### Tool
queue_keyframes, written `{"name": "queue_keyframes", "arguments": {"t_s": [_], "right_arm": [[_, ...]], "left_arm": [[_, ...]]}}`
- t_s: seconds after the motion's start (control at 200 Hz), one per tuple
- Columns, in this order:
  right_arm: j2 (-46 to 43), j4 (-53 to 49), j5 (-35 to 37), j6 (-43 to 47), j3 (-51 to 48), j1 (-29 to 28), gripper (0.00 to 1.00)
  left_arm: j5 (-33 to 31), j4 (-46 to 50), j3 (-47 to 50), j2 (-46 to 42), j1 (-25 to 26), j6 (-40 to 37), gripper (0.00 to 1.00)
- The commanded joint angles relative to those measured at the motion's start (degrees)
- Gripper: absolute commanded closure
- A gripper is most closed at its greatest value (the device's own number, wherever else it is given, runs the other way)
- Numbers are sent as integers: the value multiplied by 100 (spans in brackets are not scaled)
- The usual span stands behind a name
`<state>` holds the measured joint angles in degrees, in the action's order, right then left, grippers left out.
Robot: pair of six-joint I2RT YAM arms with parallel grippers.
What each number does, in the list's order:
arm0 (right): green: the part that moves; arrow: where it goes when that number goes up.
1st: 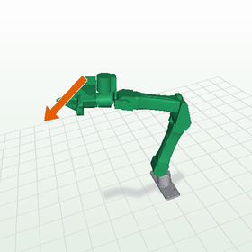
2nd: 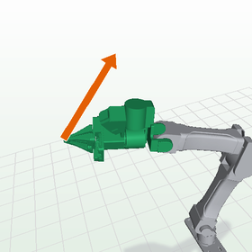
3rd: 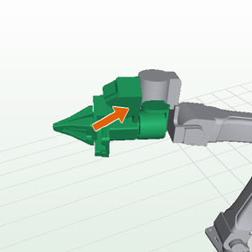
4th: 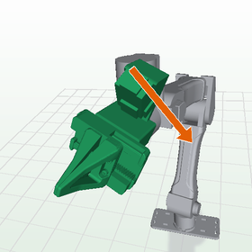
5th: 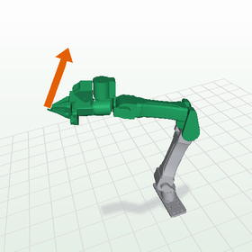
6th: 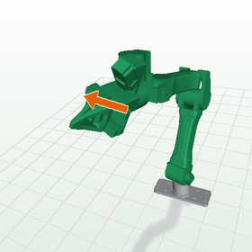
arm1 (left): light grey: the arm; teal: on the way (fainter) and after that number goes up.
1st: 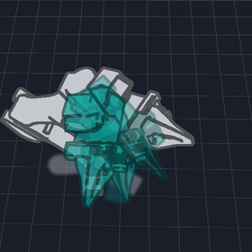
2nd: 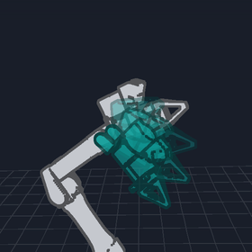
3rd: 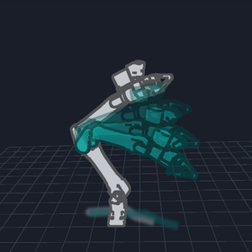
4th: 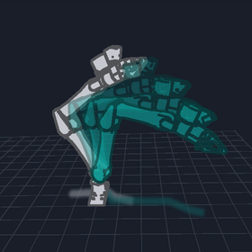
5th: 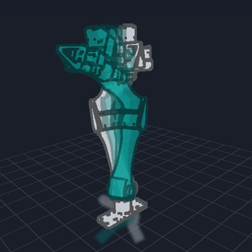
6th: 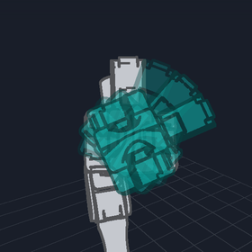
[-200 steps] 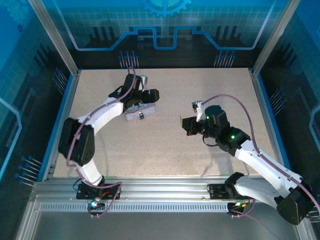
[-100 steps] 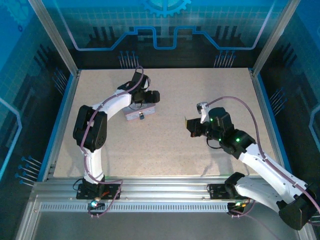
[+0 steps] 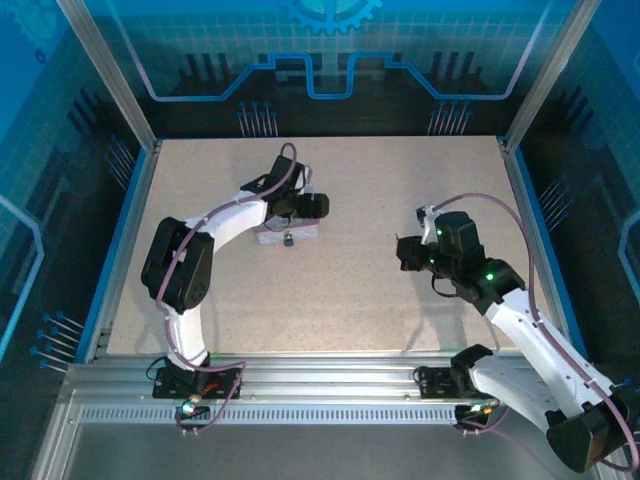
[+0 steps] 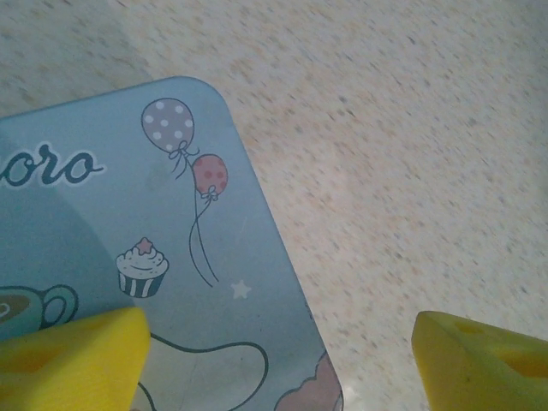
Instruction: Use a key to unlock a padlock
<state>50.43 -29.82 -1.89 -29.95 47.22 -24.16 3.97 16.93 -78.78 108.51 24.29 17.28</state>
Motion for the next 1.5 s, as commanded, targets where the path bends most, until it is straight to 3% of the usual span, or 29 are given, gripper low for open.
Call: {"name": "queue_keyframes", "arguments": {"t_s": [0.0, 0.425, 0.75, 0.935, 1.07, 1.205, 1.346, 1.496], "right_arm": [[-138, -302, -213, -4, -26, 200, 100], [-75, -267, -414, -113, -150, 412, 100], [344, 512, -882, -472, -489, 239, 100], [931, 1391, -1166, -758, -579, -226, 100], [1622, 1994, -1271, -895, -398, -640, 100], [2323, 2440, -1388, -972, -42, -980, 100], [2946, 2823, -1666, -1038, 238, -1054, 100], [3479, 2786, -1691, -1026, 557, -1056, 100]], "left_arm": [[478, 336, 441, -156, 264, 313, 18], [603, -249, 1410, -960, 1375, 950, 19], [682, -26, 858, -1215, 1387, 763, 15], [1186, -266, 1429, -2200, 853, 767, 15], [1251, -390, 2261, -3180, 364, 756, 15], [1707, -863, 3249, -3915, -323, 1071, 15], [2380, -1562, 4019, -4077, -854, 1364, 16], [2650, -2422, 4503, -3764, -918, 1564, 17]]}}
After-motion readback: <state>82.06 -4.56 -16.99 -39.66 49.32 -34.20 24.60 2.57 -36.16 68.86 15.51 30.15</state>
